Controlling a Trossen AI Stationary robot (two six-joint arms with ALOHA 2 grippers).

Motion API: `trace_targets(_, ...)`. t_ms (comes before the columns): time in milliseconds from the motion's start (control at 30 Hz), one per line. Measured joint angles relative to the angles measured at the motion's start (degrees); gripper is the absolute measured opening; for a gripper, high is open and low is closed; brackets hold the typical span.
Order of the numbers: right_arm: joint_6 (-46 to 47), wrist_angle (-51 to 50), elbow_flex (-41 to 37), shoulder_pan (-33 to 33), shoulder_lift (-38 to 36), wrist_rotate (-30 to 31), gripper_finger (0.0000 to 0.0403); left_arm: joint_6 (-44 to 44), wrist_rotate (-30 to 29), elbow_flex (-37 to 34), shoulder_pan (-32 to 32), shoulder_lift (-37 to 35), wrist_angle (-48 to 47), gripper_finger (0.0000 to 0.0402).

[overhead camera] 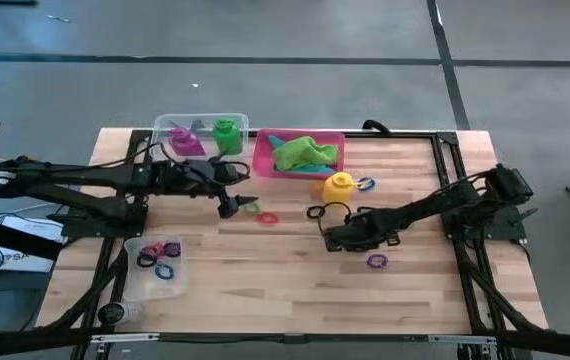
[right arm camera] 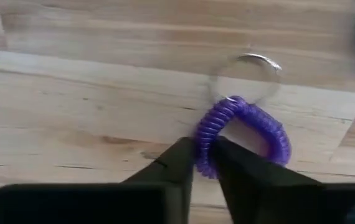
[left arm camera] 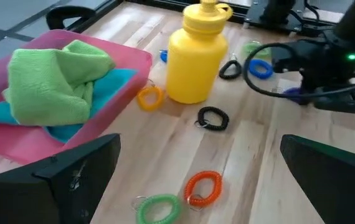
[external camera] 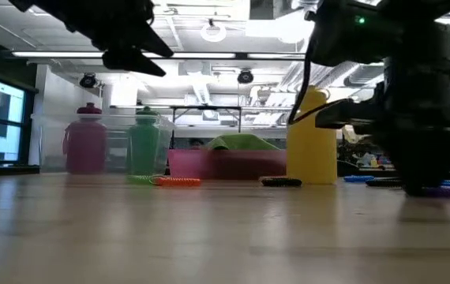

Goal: Pick & Place Sports Items
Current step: Put the purple spring keychain into the bottom transparent bin

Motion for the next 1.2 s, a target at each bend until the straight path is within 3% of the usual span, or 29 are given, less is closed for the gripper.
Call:
trace_targets(100,-0.2,-0.4,0.0,0.0,0.0,0.9,0.0007,0.0,0.0,0.0,0.4,0.0,0.0,0.036)
trace_targets(400,-3.4,0.9,-0.1,0.4,-3.2,3.2,0.0003,0.0,0.0,0.0,0.4,0.0,0.1,0.036)
trace_targets(633,-11.4,1.1,0.1,0.7,-13.4,6.0,0.0001,-0.1,-0.1,0.0,0.4,-0.7,0.2,0.036)
trace_targets(933,-23.5,1.2,0.2,0.9,-25.8,14.0,0.0,-1.4,-0.1,0.0,0.6,-4.0,0.7,0.036)
trace_targets(1200,-32.6,11.2,0.2,-1.7,-31.2,16.9,0.0,1.2,0.0,0.0,0.5,-7.4,1.9,0.036)
